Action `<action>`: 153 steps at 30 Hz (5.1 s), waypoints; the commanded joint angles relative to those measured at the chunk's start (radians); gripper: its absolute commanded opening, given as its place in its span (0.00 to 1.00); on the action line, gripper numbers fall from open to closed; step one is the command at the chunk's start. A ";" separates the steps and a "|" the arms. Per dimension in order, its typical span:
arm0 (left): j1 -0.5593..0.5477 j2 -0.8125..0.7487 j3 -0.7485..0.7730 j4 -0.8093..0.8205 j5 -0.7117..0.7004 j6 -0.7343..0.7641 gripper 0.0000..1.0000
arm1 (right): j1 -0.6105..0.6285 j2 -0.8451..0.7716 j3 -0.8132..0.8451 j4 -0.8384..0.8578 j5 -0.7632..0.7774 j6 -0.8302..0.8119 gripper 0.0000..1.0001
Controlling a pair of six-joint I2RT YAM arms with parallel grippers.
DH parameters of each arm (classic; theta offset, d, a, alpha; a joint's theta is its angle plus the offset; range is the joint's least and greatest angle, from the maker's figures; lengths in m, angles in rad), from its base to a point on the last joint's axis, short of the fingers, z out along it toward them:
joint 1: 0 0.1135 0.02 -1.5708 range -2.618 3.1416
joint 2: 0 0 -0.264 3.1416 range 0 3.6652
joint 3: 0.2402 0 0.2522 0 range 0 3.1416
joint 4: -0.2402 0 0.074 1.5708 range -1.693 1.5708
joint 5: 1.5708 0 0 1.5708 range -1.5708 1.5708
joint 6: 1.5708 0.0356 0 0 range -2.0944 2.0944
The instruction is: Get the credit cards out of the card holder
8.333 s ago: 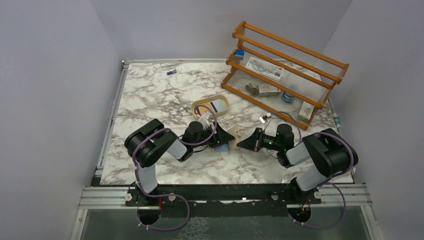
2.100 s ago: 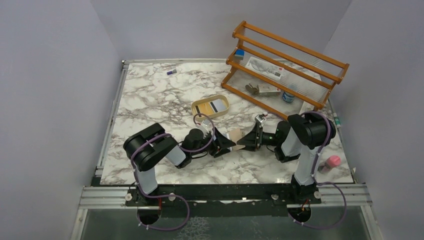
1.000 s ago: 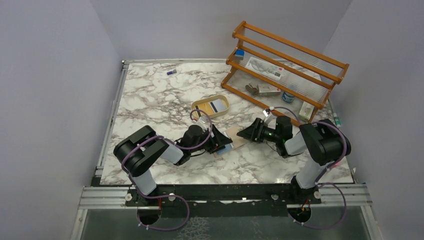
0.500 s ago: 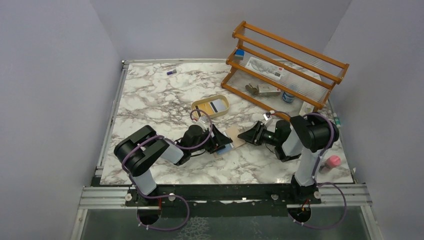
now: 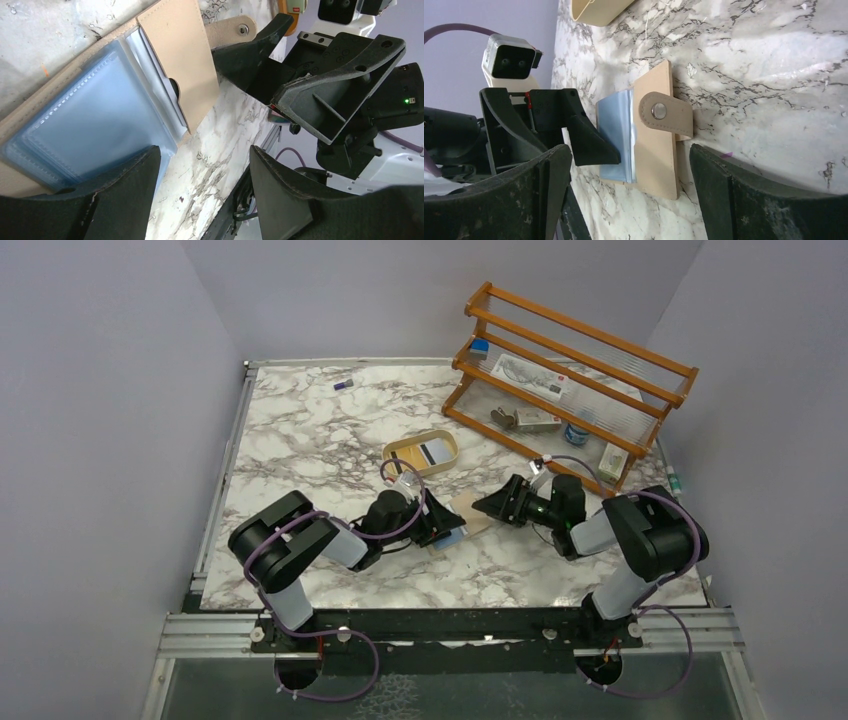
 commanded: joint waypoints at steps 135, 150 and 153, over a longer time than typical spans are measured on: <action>-0.002 -0.134 -0.042 0.046 -0.277 -0.237 0.84 | 0.121 0.354 0.059 0.626 0.196 0.434 0.01; -0.008 -0.009 -0.051 0.266 -0.248 -0.357 0.84 | 0.121 0.348 0.088 0.692 0.196 0.486 0.01; -0.008 0.019 -0.053 0.282 -0.256 -0.364 0.84 | 0.121 0.344 0.086 0.700 0.195 0.495 0.01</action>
